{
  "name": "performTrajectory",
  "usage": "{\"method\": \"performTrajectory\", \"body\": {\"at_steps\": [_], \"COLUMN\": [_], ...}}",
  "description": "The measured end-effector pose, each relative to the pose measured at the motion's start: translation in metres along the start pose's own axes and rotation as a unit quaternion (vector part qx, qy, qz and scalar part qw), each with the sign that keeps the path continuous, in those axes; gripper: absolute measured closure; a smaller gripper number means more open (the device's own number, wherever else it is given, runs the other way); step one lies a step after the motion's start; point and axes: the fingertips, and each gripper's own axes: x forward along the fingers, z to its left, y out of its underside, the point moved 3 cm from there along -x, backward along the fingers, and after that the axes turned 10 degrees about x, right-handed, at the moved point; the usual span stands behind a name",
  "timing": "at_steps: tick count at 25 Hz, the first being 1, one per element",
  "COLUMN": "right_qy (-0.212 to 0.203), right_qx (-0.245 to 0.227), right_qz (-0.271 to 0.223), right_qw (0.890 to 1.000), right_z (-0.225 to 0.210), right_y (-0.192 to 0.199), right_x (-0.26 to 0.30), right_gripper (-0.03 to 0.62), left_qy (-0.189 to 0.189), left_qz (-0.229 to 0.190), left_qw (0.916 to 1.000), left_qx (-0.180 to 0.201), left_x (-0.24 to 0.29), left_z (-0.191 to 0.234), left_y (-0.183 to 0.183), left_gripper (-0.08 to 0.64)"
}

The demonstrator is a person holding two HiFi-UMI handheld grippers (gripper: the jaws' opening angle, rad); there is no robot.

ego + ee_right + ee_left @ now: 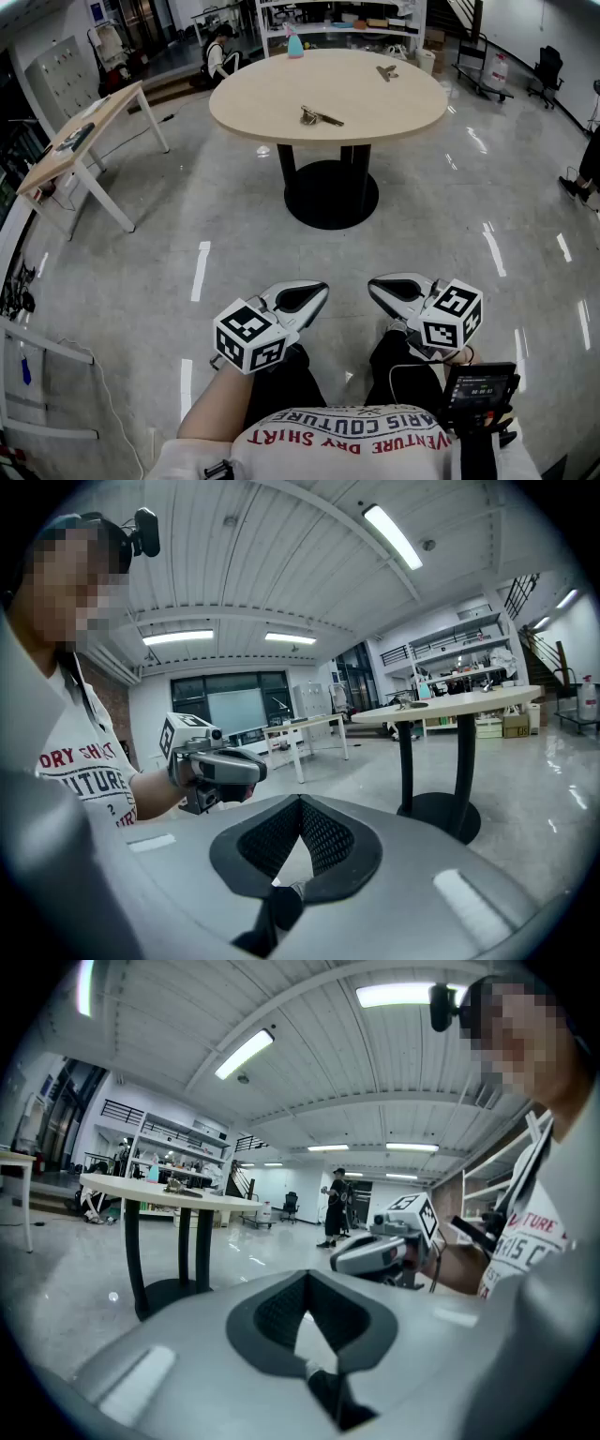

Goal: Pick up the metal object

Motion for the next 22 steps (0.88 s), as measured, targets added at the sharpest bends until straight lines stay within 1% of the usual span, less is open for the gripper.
{"method": "performTrajectory", "body": {"at_steps": [3,7,10,14,18,22], "right_qy": [0.003,0.006,0.006,0.01,0.011,0.012], "right_qx": [-0.006,-0.022,-0.027,-0.036,-0.05,-0.06], "right_qz": [-0.005,-0.013,-0.014,-0.02,-0.028,-0.033], "right_qw": [1.0,1.0,1.0,0.999,0.998,0.998], "right_z": [-0.023,-0.067,-0.084,-0.101,-0.12,-0.141], "right_y": [-0.015,-0.037,-0.055,-0.085,-0.122,-0.147], "right_x": [0.016,0.042,0.05,0.055,0.061,0.068], "right_gripper": [0.591,0.591,0.591,0.591,0.591,0.591], "left_qy": [-0.003,-0.005,-0.003,0.005,-0.005,-0.016], "left_qz": [-0.006,-0.011,-0.009,-0.016,-0.027,-0.044], "left_qw": [1.0,0.9998,0.9998,0.9996,0.999,0.998], "left_qx": [0.005,0.017,0.018,0.022,0.036,0.041], "left_x": [0.016,0.046,0.059,0.071,0.085,0.098], "left_z": [0.029,0.071,0.089,0.108,0.138,0.167], "left_y": [-0.003,-0.003,-0.008,-0.027,-0.053,-0.073], "left_gripper": [0.557,0.557,0.557,0.557,0.557,0.557]}}
